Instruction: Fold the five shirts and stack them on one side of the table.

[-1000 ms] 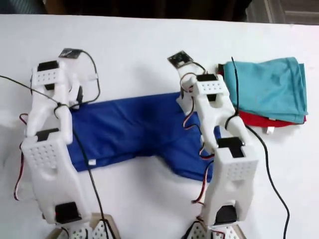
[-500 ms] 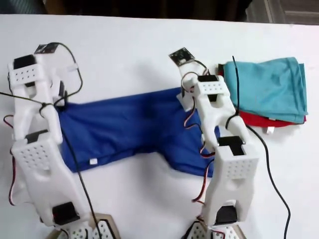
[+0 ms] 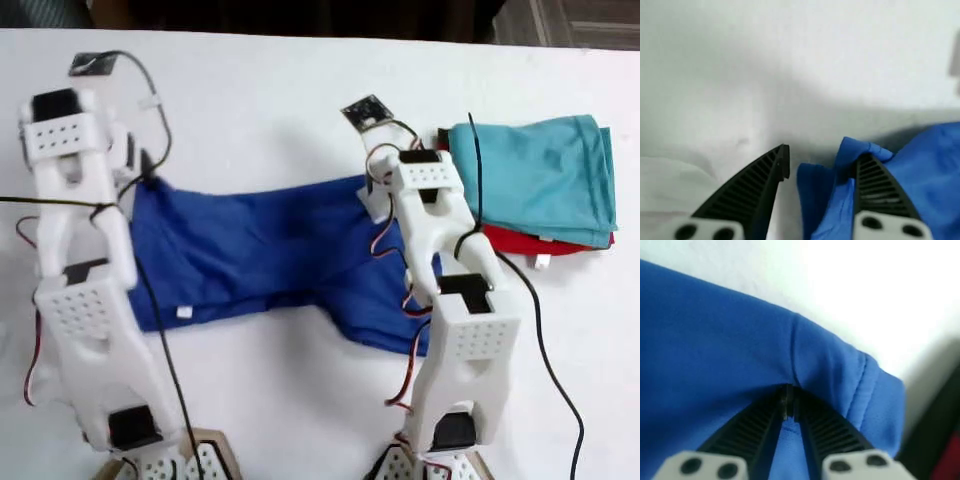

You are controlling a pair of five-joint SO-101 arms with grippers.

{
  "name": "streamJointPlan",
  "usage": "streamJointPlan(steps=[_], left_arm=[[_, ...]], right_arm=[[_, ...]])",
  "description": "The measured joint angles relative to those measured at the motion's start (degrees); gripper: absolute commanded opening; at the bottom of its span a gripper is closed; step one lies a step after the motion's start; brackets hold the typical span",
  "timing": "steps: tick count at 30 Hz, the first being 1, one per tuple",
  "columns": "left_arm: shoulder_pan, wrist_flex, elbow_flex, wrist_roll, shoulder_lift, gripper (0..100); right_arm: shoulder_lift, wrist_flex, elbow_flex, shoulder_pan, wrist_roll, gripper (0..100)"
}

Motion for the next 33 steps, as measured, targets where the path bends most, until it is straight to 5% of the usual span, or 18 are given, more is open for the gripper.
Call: streamJointPlan(steps=[11, 22, 33], left_arm=[[1.0, 3.5, -2.1, 5.0, 0.6, 22], [-9.1, 8.2, -3.3, 0.3, 7.9, 22], [-7.1, 8.8, -6.9, -2.2, 7.9, 22]], right_arm=[[-1.1, 0.6, 0.0, 0.1, 0.0, 1.8], [-1.1, -0.4, 0.0, 0.1, 0.0, 1.8], [-1.6, 4.7, 0.0, 0.1, 0.1, 1.8]])
